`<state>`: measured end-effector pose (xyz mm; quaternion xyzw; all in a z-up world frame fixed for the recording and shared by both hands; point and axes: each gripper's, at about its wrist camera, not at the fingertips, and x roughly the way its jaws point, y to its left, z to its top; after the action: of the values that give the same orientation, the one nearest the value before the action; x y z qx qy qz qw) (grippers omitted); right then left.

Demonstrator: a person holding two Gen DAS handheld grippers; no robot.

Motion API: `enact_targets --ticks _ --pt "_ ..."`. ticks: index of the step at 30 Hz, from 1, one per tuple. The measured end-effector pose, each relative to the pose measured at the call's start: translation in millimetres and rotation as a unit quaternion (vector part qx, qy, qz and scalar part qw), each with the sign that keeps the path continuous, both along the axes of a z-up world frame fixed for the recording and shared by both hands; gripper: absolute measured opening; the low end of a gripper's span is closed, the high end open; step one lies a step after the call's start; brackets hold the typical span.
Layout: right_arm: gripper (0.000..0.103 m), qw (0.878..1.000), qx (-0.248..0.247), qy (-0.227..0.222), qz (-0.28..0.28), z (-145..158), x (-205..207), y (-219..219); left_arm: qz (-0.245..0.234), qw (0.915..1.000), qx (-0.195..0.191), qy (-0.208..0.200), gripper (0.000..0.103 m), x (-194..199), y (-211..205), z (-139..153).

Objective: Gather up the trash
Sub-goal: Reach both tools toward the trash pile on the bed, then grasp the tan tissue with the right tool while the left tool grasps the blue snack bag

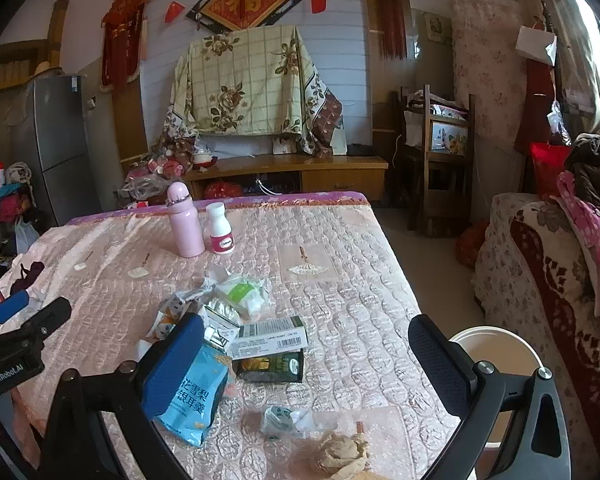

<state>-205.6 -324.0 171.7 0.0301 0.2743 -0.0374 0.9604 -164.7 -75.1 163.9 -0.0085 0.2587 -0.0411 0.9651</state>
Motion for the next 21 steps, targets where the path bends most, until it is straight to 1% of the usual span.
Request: enact_targets --ticks 4,8,15,17,21 --pt "0.103 0.999 -0.015 0.034 0.001 -2 3 -4 0.001 1.0 0.0 0.004 0.103 2 1 -3" --pt "0.103 1.0 -0.006 0.024 -0.002 -6 3 -7 0.003 1.0 0.003 0.008 0.103 3 2 -6" --pt "0.103 0.999 -0.009 0.041 -0.004 -18 5 -11 0.007 0.9997 0.007 0.02 0.103 6 6 -13" --pt "0.103 0.999 -0.008 0.048 -0.004 -23 5 -14 0.0 0.9996 0.007 0.028 0.103 6 8 -16" --pt "0.103 0.998 -0.016 0.068 0.002 -35 4 -21 -0.032 0.9981 0.013 0.051 0.103 6 5 -23"
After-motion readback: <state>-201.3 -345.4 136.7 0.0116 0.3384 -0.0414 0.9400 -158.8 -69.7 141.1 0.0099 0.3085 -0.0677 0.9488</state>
